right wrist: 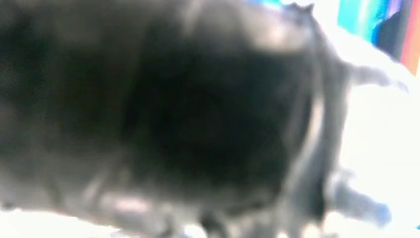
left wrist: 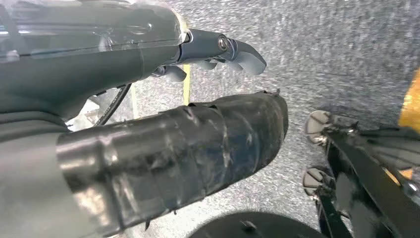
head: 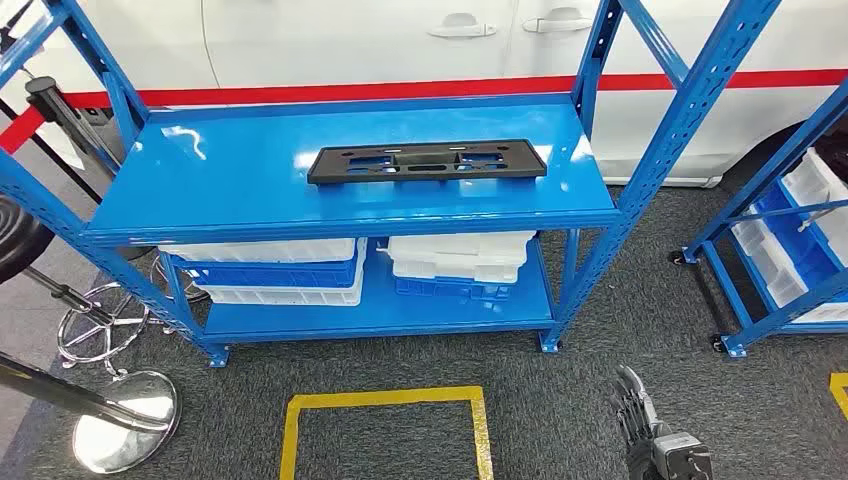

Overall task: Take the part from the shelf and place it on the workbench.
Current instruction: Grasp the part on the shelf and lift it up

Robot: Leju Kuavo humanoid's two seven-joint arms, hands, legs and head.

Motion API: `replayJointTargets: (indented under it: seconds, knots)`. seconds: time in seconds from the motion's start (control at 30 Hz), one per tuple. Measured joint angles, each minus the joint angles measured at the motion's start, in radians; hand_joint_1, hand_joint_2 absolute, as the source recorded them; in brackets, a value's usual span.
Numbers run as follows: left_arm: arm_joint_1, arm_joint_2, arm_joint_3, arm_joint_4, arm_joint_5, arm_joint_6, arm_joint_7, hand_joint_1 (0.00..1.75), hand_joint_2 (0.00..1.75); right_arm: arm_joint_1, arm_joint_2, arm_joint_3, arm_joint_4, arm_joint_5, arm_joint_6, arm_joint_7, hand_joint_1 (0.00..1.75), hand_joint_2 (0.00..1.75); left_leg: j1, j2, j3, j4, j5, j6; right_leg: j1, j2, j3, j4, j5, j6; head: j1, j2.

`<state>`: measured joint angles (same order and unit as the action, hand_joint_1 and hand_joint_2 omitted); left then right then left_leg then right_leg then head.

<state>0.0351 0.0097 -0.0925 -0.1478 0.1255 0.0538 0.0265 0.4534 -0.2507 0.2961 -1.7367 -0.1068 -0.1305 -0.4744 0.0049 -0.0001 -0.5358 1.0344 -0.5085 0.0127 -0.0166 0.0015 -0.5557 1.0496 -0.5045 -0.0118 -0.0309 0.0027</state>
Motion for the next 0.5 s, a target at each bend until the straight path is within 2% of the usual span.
replayJointTargets:
  seconds: [0.07,0.1,0.17,0.2,0.23,0.3,0.33,0.37,0.4,0.43,0.5]
  knots:
    - [-0.001,0.001,-0.002,0.0,0.0,0.0,-0.001,0.0,0.0,0.0,-0.009,0.008,-0.012,0.006,-0.007,0.0,0.0,0.0,-0.002,0.0,-0.002,-0.001,0.001,0.002,-0.001,0.0,-0.001,-0.002,0.002,0.006,0.0,0.0]
    - [-0.001,0.002,-0.004,0.0,0.0,0.0,-0.002,0.0,0.0,0.0,-0.018,0.015,-0.023,0.011,-0.012,-0.001,0.0,0.0,-0.003,0.0,-0.004,-0.005,0.004,0.005,-0.001,0.0,0.0,-0.004,0.004,0.012,0.0,0.0]
    - [-0.002,0.004,-0.007,0.0,0.0,0.0,-0.003,0.0,0.0,0.0,-0.034,0.028,-0.044,0.016,-0.017,-0.002,0.0,0.0,0.001,0.0,0.002,-0.017,0.012,0.016,-0.002,0.0,0.0,0.0,-0.002,0.022,0.0,0.0]
    - [-0.002,0.005,-0.008,0.0,0.0,-0.001,-0.003,0.0,0.0,0.0,-0.041,0.032,-0.052,0.017,-0.018,-0.002,0.0,0.0,0.004,0.002,0.005,-0.024,0.017,0.023,-0.002,0.0,-0.009,0.021,-0.019,0.026,0.0,0.0]
    - [-0.002,0.005,-0.008,0.0,0.0,-0.001,-0.003,0.0,0.0,-0.001,-0.047,0.035,-0.058,0.017,-0.018,-0.003,0.0,0.0,0.006,0.003,0.008,-0.03,0.021,0.029,-0.003,0.0,-0.027,0.061,-0.045,0.028,0.0,0.0]
    - [-0.001,0.006,-0.009,0.0,0.0,-0.001,-0.003,0.0,0.0,-0.001,-0.057,0.042,-0.063,0.02,-0.022,-0.002,0.0,0.0,0.003,0.005,0.006,-0.031,0.023,0.034,-0.005,0.0,-0.087,0.185,-0.107,0.032,0.001,0.0]
    - [-0.001,0.006,-0.009,0.0,0.0,-0.001,-0.003,0.0,0.0,-0.001,-0.061,0.046,-0.063,0.025,-0.028,0.001,0.0,0.0,0.002,0.005,0.006,-0.03,0.023,0.035,-0.005,-0.001,-0.112,0.236,-0.122,0.034,0.001,0.0]
    - [-0.001,0.006,-0.009,0.001,0.0,-0.002,-0.003,0.0,0.0,-0.003,-0.065,0.051,-0.063,0.035,-0.038,0.008,0.0,0.0,0.0,0.005,0.006,-0.03,0.023,0.035,-0.005,-0.001,-0.125,0.26,-0.12,0.035,0.0,0.0]
    - [-0.002,0.006,-0.011,0.001,-0.001,-0.004,-0.002,0.0,0.0,-0.009,-0.071,0.057,-0.062,0.049,-0.05,0.017,0.0,0.0,-0.001,0.005,0.007,-0.029,0.022,0.035,-0.005,-0.001,-0.117,0.24,-0.096,0.034,0.0,0.0]
    - [-0.002,0.006,-0.013,0.001,-0.002,-0.007,0.0,0.0,0.0,-0.017,-0.078,0.063,-0.06,0.065,-0.063,0.029,0.0,0.0,-0.002,0.005,0.009,-0.028,0.02,0.035,-0.005,-0.001,-0.095,0.189,-0.061,0.031,0.0,0.0]
    - [-0.004,0.006,-0.022,0.001,-0.011,-0.017,0.005,0.0,0.0,-0.046,-0.092,0.074,-0.053,0.098,-0.077,0.048,0.0,0.0,-0.005,0.005,0.011,-0.026,0.017,0.031,-0.001,-0.001,-0.031,0.051,0.0,0.022,0.0,0.0]
